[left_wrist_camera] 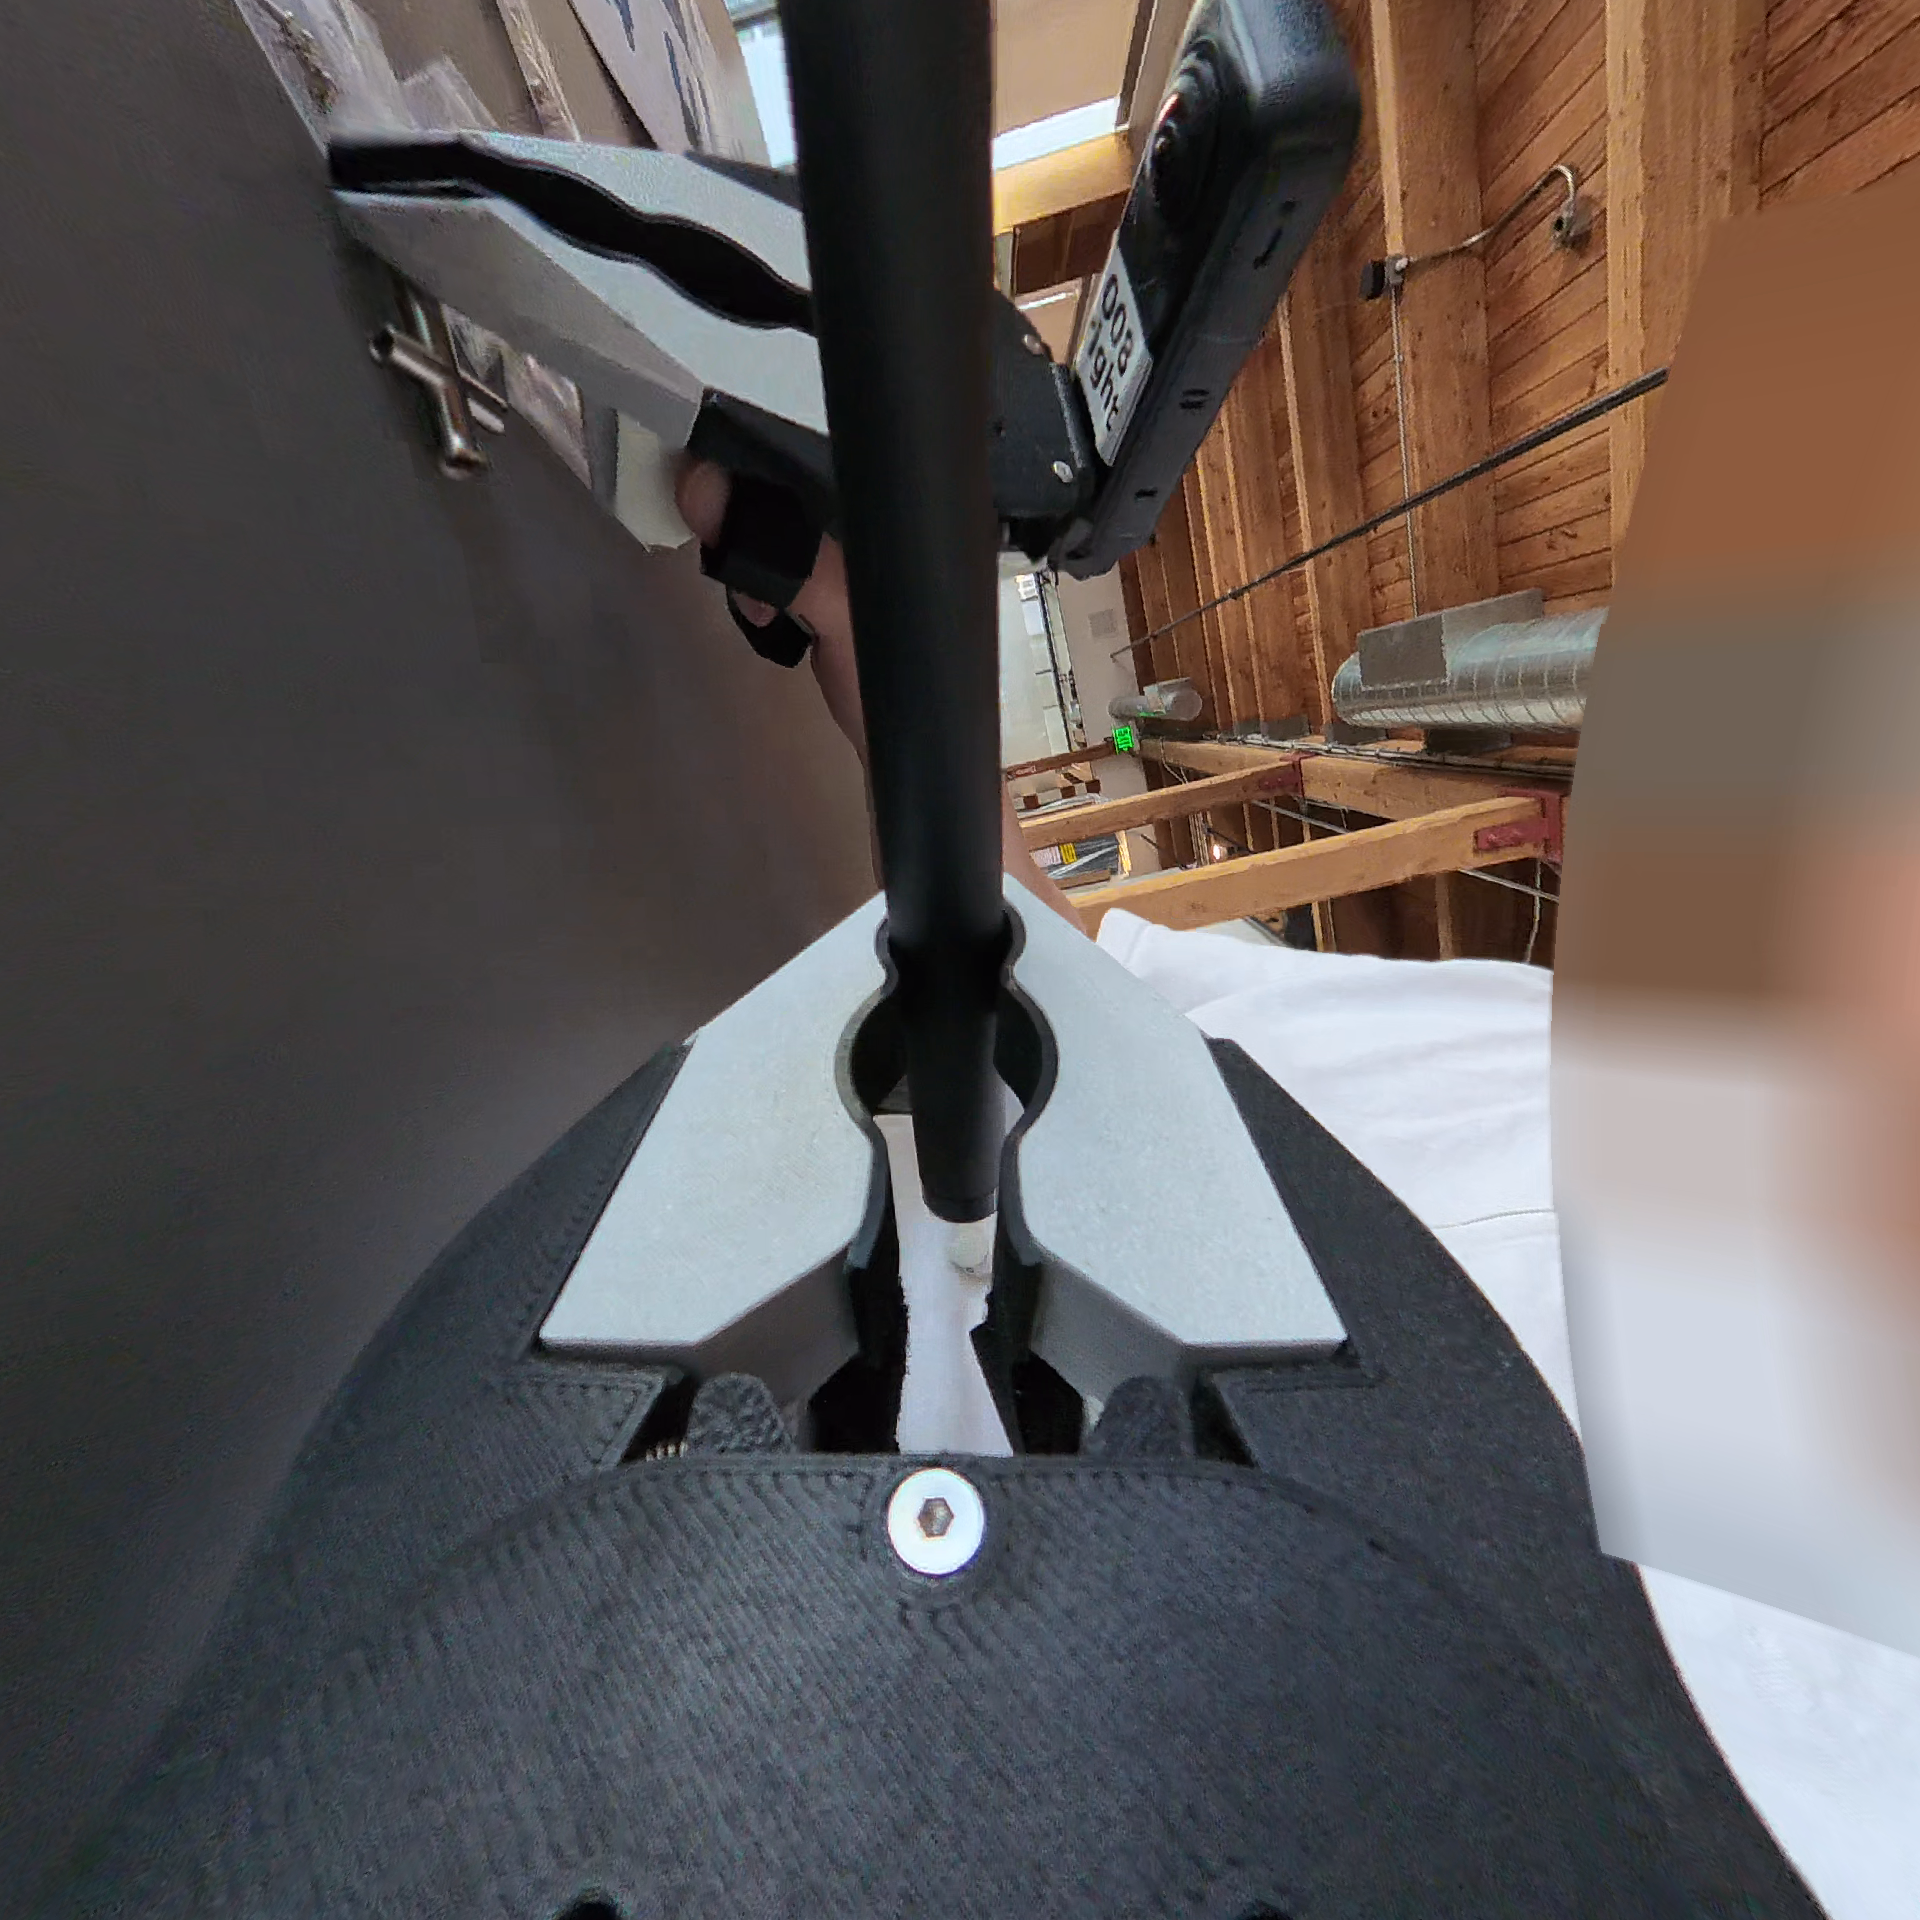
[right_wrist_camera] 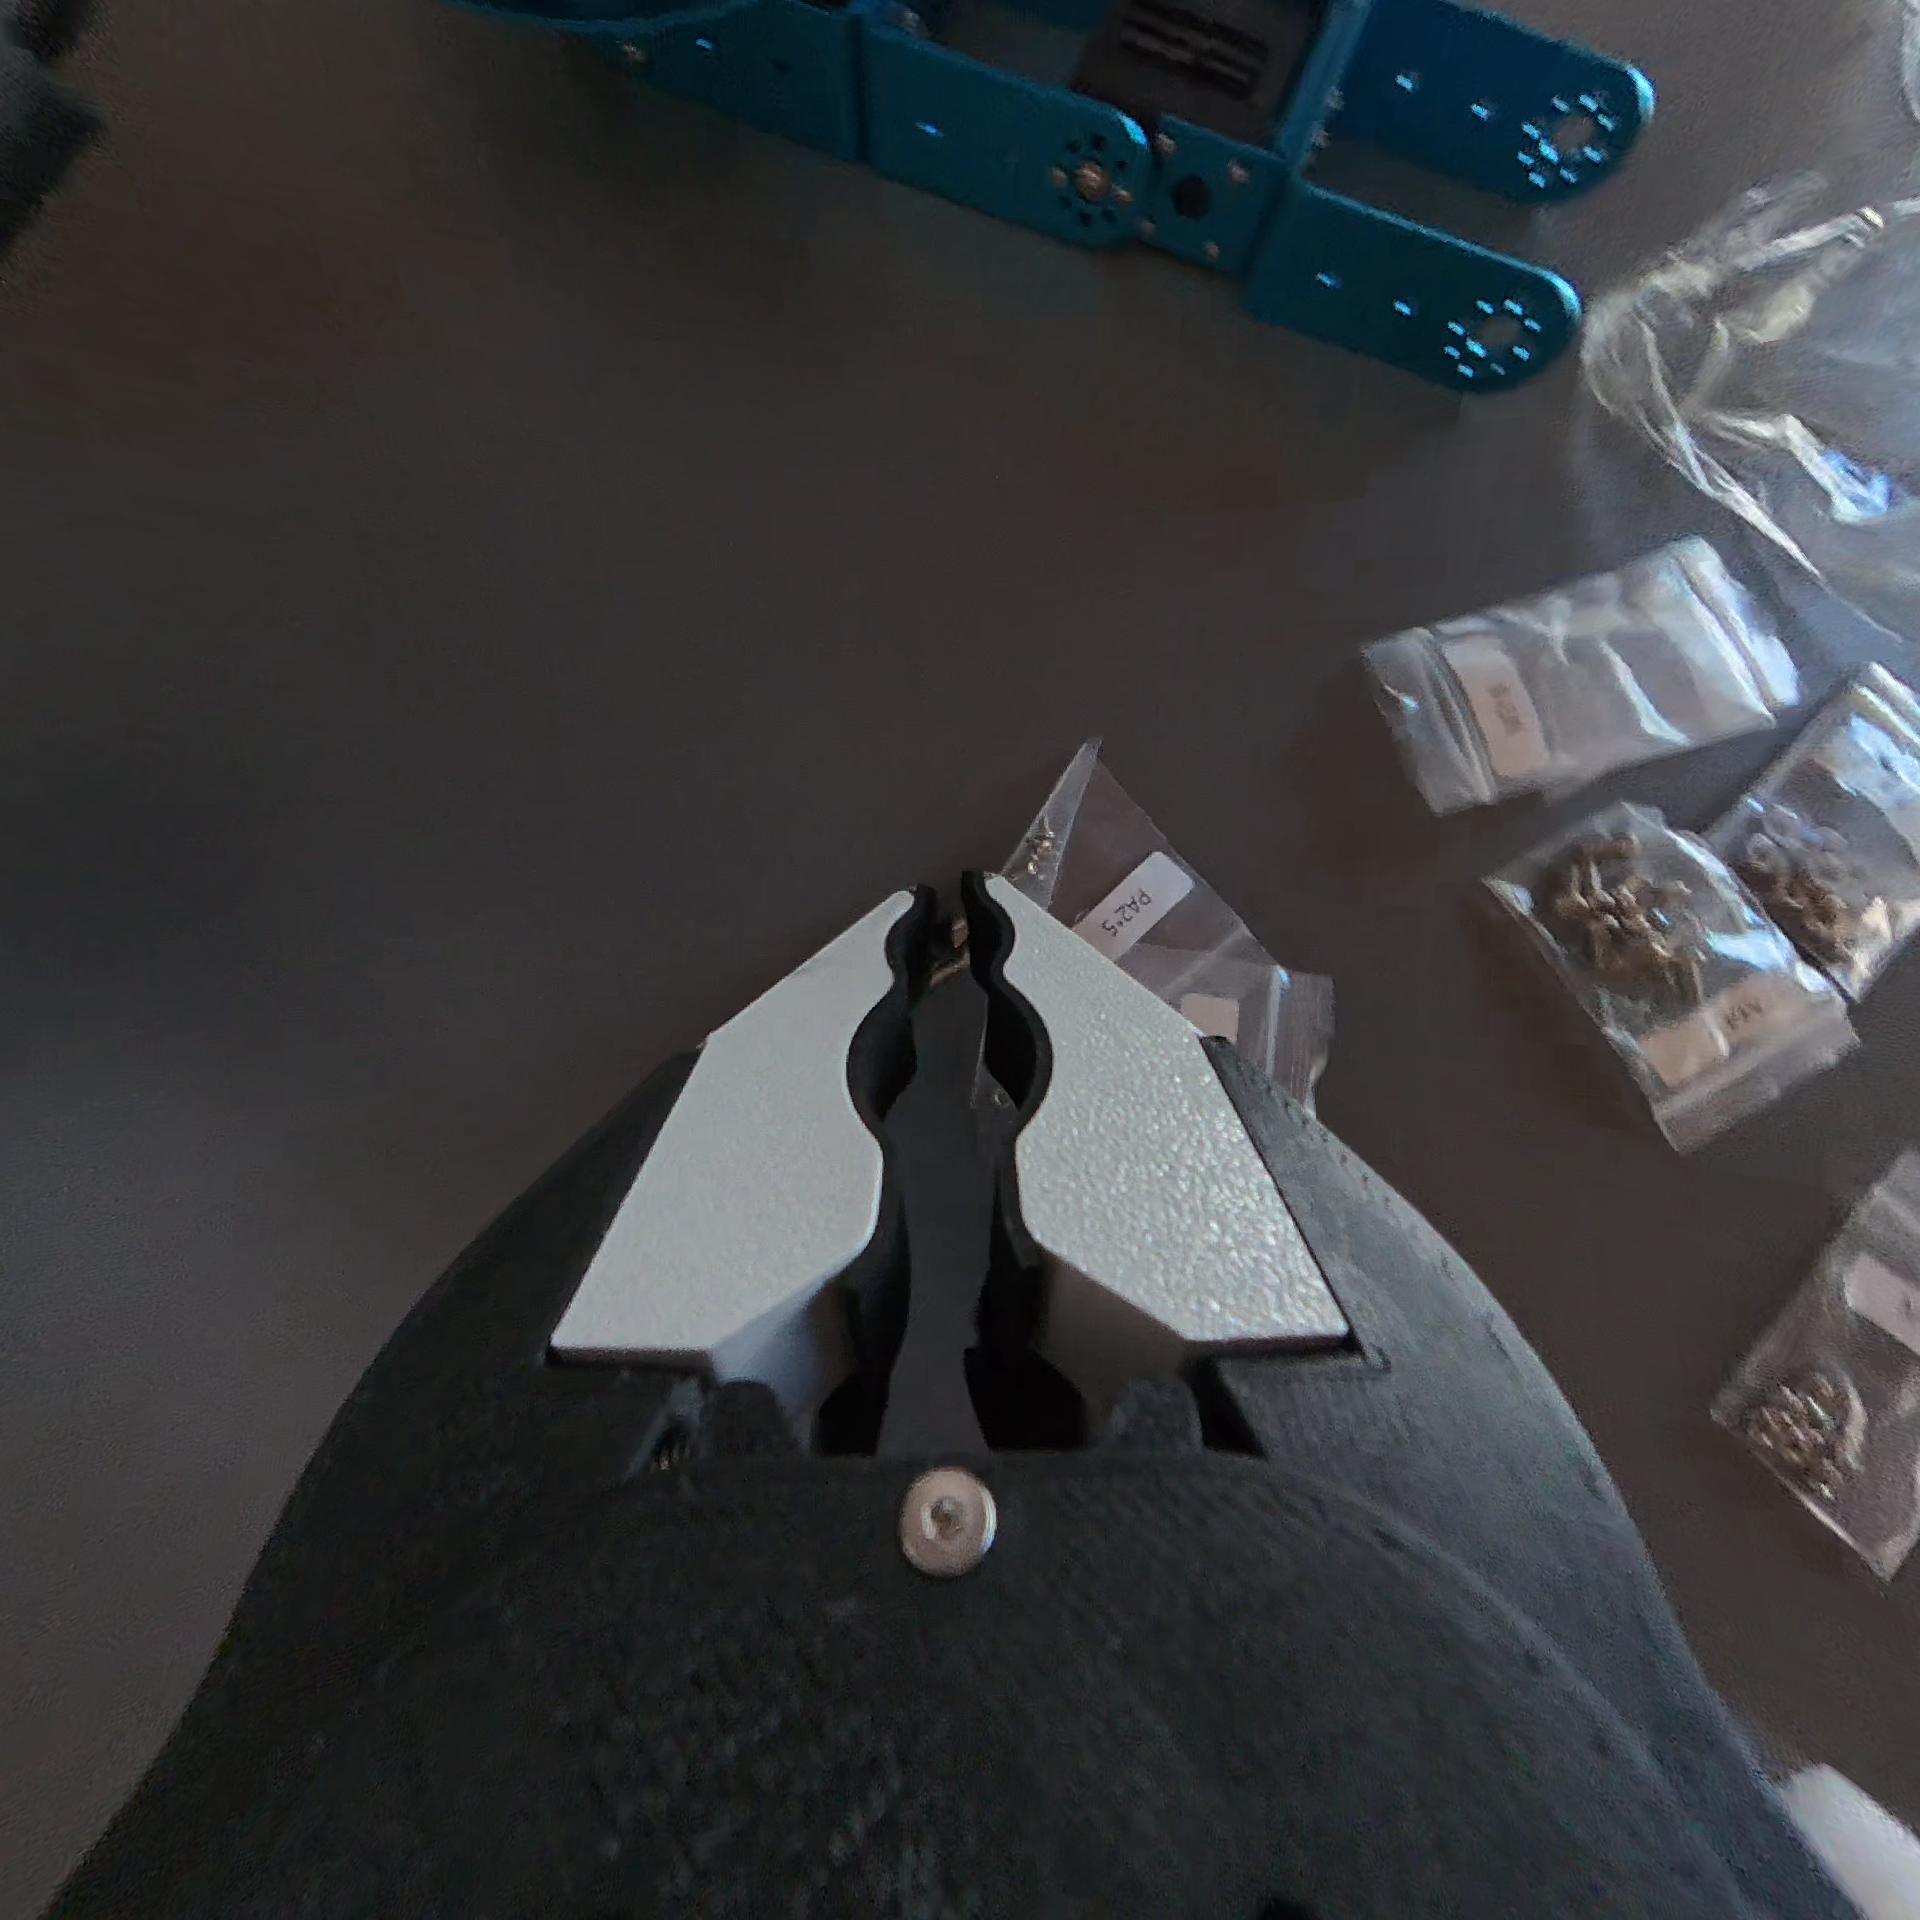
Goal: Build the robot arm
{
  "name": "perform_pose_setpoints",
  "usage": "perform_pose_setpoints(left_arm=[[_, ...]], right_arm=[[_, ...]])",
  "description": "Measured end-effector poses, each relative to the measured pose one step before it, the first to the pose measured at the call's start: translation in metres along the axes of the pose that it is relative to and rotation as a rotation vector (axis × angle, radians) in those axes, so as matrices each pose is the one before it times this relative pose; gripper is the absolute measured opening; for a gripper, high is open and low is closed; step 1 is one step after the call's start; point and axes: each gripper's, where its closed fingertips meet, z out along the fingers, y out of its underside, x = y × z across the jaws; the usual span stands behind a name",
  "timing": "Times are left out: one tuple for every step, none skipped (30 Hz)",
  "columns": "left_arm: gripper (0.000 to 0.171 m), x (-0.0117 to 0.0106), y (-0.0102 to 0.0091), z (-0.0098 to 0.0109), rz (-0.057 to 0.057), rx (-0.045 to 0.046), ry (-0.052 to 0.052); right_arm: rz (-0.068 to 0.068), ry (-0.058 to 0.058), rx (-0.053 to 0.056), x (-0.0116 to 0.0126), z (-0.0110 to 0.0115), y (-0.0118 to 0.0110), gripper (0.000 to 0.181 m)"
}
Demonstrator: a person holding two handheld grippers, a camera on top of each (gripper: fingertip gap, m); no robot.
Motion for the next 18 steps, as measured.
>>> perform_pose_setpoints(left_arm=[[0.009, -0.00025, -0.00013, -0.00083, 0.0013, -0.00670, 0.0050], [0.009, -0.00031, 0.00000, -0.00043, -0.0015, -0.00616, 0.0044], [0.009, 0.00013, 0.00000, 0.00005, -0.0033, -0.00534, 0.0081], [0.009, 0.00019, 0.00007, 0.00064, -0.0068, -0.00550, 0.0098], [0.009, -0.00028, 0.00021, 0.00132, -0.0107, -0.00615, 0.0091], [0.009, -0.00073, -0.00003, 0.00206, -0.0101, -0.00580, 0.0082], [0.008, -0.00130, -0.00042, 0.00288, -0.0092, -0.00493, 0.0076], [0.009, -0.00144, -0.00075, 0.00351, -0.0122, -0.00369, 0.0086], [0.009, -0.00135, -0.00138, 0.00391, -0.0164, -0.00032, 0.0112], [0.009, -0.00130, -0.00199, 0.00403, -0.0177, 0.00276, 0.0126], [0.009, -0.00159, -0.00208, 0.00412, -0.0132, 0.00385, 0.0077], [0.009, -0.00166, -0.00193, 0.00402, -0.0077, 0.00347, 0.0034], [0.010, -0.00134, -0.00218, 0.00382, 0.0001, 0.00488, 0.0021], [0.009, -0.00056, -0.00265, 0.00372, 0.0085, 0.00906, 0.0035], [0.010, -0.00039, -0.00318, 0.00347, 0.0100, 0.01109, 0.0019], [0.009, -0.00087, -0.00325, 0.00324, 0.0079, 0.00934, -0.0029], [0.009, -0.00156, -0.00405, 0.00308, 0.0063, 0.01376, -0.0081], [0.010, -0.00110, -0.00456, 0.00347, 0.0051, 0.01864, -0.0055]], right_arm=[[0.0232, 0.0165, 0.0028, 0.00740, -0.00292, 0.00334, 0.005], [0.0227, 0.0125, 0.0005, 0.00717, -0.00315, 0.00399, 0.003], [0.0200, 0.0102, 0.0011, 0.00676, -0.00355, 0.00417, 0.003], [0.0192, 0.0096, 0.0023, 0.00636, -0.00346, 0.00392, 0.003], [0.0191, 0.0087, 0.0009, 0.00622, -0.00331, 0.00392, 0.003], [0.0176, 0.0113, -0.0031, 0.00654, -0.00325, 0.00374, 0.004], [0.0117, 0.0129, -0.0058, 0.00679, -0.00325, 0.00315, 0.004], [0.0048, -0.0051, 0.0035, 0.00353, -0.00300, 0.00055, 0.006], [0.0117, -0.0327, 0.0388, -0.00150, -0.00378, -0.00619, 0.009], [0.0226, -0.0533, 0.0725, -0.00546, -0.00486, -0.01339, 0.012], [0.0369, -0.0749, 0.0839, -0.00894, -0.00395, -0.01737, 0.014], [0.0559, -0.1019, 0.0809, -0.01215, -0.00132, -0.01861, 0.020], [0.0753, -0.1219, 0.0605, -0.01348, 0.00193, -0.01573, 0.028], [0.0994, -0.1272, 0.0213, -0.01131, 0.00445, -0.00918, 0.034], [0.1110, -0.1232, -0.0030, -0.00778, 0.00434, -0.00534, 0.035], [0.1081, -0.1092, -0.0002, -0.00480, 0.00313, -0.00464, 0.035], [0.0867, -0.1000, 0.0078, -0.00461, 0.00244, -0.00343, 0.036], [0.0602, -0.0645, 0.0002, -0.00141, 0.00171, -0.00082, 0.031]])
